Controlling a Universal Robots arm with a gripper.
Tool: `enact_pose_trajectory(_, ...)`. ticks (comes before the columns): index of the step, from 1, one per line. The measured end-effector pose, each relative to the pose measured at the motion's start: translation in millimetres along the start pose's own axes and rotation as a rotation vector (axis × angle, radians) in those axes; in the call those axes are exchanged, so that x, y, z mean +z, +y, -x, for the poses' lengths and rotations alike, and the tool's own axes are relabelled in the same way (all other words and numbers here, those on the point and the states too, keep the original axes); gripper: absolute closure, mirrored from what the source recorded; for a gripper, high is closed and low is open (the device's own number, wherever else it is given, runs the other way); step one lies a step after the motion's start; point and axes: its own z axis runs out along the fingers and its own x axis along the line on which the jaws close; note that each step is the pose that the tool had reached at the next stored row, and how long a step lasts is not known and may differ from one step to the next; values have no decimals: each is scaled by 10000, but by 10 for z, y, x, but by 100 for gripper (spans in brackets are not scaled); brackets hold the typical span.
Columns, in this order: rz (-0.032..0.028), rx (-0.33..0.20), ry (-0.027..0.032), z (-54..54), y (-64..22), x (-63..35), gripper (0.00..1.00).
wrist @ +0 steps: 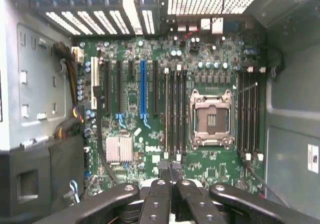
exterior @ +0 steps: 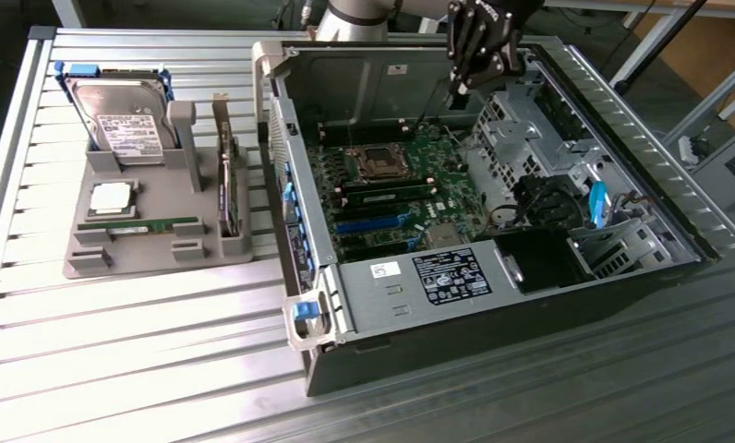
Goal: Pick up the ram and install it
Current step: 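Press down the ram until it locks into place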
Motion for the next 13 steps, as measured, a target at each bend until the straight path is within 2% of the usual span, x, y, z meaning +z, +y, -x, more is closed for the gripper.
enact_pose_trajectory(1,0,-1,0,0,-34,-1,91)
enact_pose_trajectory(13,0,1,0,0,-34,-1,91)
